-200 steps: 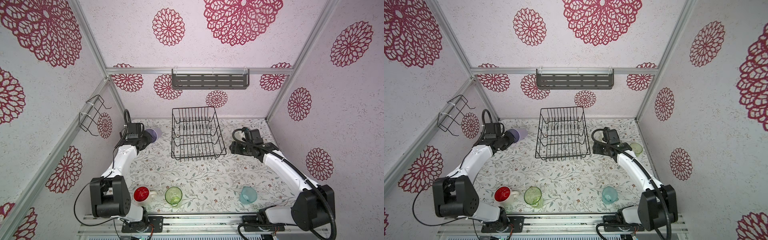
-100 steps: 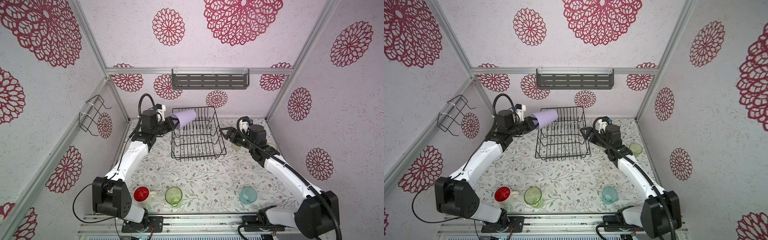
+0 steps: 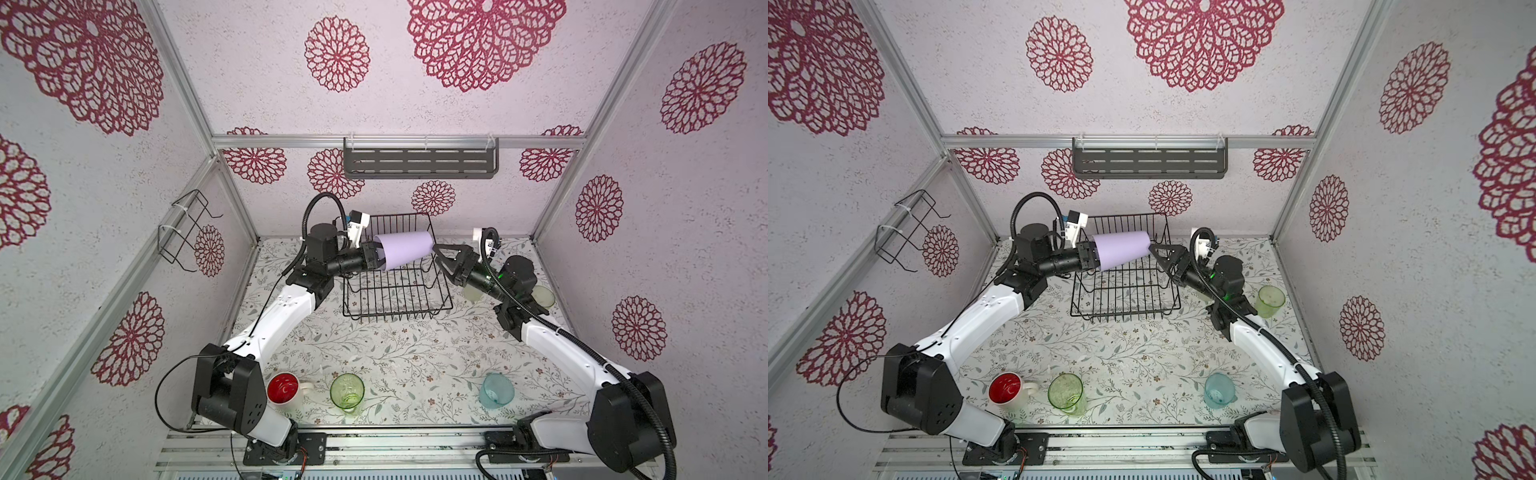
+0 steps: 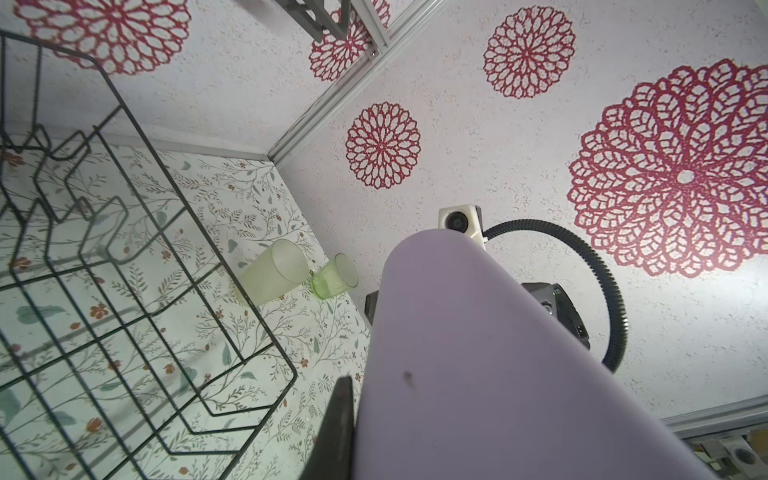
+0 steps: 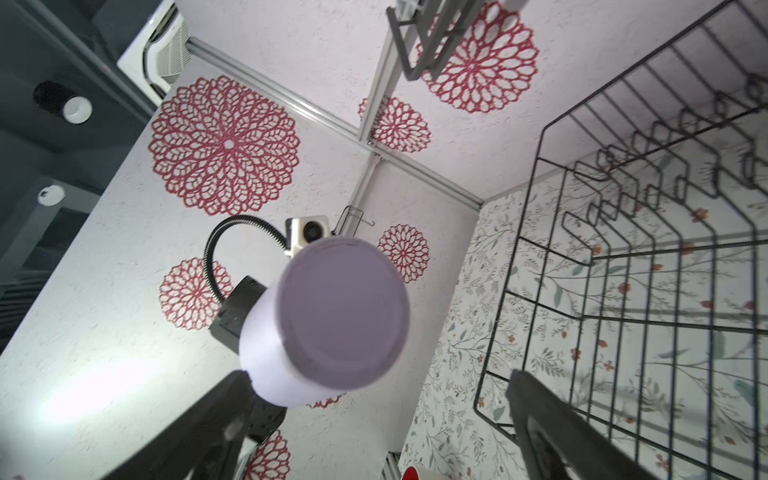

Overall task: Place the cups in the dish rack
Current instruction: 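Carry the lavender cup over the rack while the right gripper reaches for it, then grasp the lavender cup with the right gripper and open the left gripper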

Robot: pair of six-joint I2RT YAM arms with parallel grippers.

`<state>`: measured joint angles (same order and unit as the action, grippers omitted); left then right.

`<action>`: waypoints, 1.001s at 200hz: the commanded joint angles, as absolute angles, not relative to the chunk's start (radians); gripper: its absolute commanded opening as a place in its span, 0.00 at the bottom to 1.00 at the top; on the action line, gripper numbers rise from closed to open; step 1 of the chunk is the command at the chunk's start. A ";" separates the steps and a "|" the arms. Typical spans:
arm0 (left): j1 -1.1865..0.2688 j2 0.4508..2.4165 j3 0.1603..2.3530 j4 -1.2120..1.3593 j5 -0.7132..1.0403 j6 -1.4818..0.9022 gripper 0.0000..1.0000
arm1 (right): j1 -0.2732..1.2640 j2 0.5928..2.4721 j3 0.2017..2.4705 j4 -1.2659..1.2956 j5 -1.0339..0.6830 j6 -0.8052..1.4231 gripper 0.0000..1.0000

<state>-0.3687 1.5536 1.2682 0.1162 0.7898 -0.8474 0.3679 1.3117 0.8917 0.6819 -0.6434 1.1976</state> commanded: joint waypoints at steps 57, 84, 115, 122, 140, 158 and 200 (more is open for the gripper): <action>-0.443 1.575 1.255 0.179 0.858 -0.905 0.09 | 0.412 1.368 0.918 0.987 -0.749 1.269 0.99; -0.456 1.583 1.239 0.205 0.849 -0.919 0.09 | 0.425 1.384 0.921 1.010 -0.747 1.284 0.96; -0.460 1.577 1.235 0.210 0.828 -0.928 0.12 | 0.427 1.382 0.913 1.019 -0.724 1.288 0.94; -0.460 1.577 1.231 0.216 0.824 -0.929 0.12 | 0.429 1.382 0.910 1.026 -0.718 1.291 0.92; -0.460 1.581 1.232 0.224 0.827 -0.940 0.17 | 0.430 1.381 0.897 1.051 -0.695 1.310 0.91; -0.459 1.579 1.220 0.233 0.814 -0.944 0.20 | 0.430 1.383 0.893 1.063 -0.697 1.315 0.89; -0.454 1.579 1.201 0.275 0.802 -0.983 0.21 | 0.434 1.388 0.866 1.111 -0.670 1.363 0.80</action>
<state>-0.4557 1.5734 1.2091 0.2226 0.8196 -0.9562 0.4274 1.3968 0.8711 1.0000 -0.6930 1.3281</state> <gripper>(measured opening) 0.208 0.824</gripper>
